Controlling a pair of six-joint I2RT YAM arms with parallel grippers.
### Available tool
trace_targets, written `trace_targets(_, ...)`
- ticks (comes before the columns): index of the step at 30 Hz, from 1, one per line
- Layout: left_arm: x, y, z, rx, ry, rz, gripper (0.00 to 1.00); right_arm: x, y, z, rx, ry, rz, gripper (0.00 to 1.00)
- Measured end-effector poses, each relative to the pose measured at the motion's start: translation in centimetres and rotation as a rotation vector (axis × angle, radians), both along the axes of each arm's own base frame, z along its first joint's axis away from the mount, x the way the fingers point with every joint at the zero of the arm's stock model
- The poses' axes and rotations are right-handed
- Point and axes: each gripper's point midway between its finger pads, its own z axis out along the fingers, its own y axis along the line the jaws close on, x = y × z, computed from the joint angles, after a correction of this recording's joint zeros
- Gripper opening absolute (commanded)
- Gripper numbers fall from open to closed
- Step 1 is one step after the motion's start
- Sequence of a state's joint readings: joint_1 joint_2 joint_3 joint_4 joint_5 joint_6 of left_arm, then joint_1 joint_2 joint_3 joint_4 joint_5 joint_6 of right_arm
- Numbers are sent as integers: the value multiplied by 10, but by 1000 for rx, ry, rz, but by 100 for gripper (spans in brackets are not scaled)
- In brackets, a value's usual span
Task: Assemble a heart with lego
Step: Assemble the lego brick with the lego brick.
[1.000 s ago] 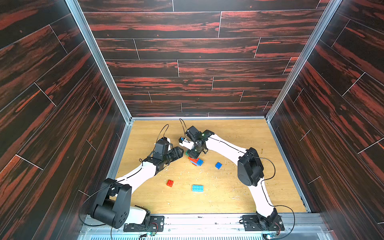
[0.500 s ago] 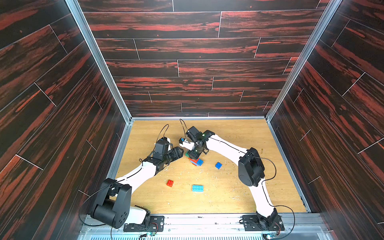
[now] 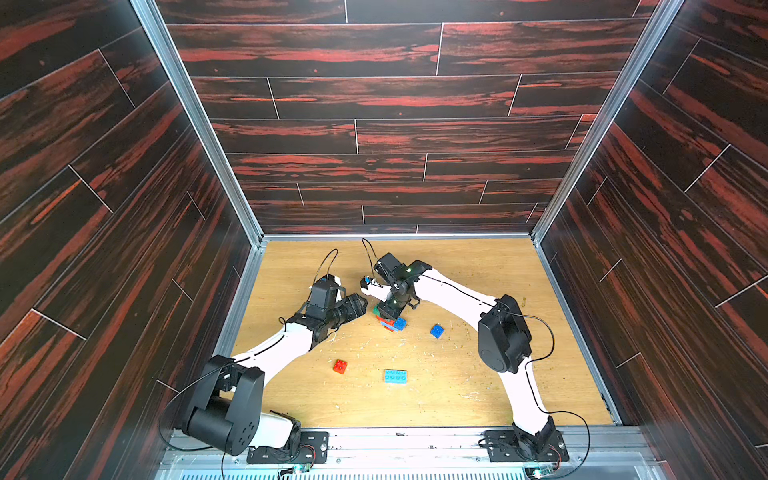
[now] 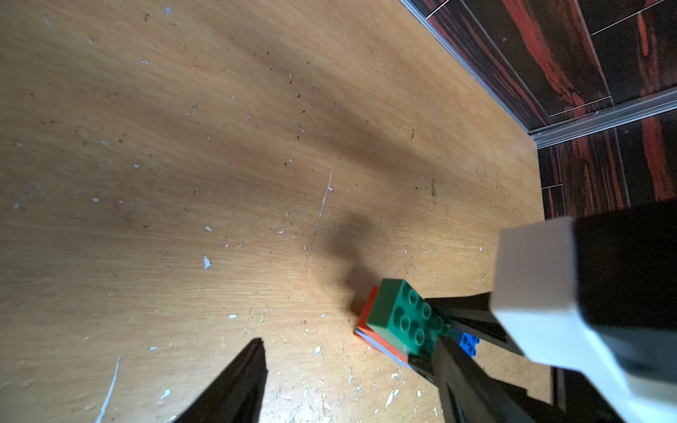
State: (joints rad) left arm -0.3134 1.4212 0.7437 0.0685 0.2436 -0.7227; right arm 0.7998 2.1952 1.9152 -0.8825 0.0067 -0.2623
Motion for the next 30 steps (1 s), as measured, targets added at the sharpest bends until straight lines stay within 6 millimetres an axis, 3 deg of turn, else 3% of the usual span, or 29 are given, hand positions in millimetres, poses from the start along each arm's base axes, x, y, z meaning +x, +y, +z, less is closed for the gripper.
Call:
trace_targets(15,-1,-2,-7,0,20,-9,79,-6,-6,-2,4,11,-19,64)
trace_targets(20,1,-9,-11,7,28,-45,80,-7,-22,30,87,-31,-99,73)
trace_targets(24,10,-21,-8,21,21,-89,82,9,-47,55,177,-60,-237,74)
trace_targets(27,13,-31,-9,33,16,-123,82,17,-64,47,191,-39,-328,74)
trace_targets(30,14,-40,-13,54,27,-158,82,13,-71,24,169,12,-373,74)
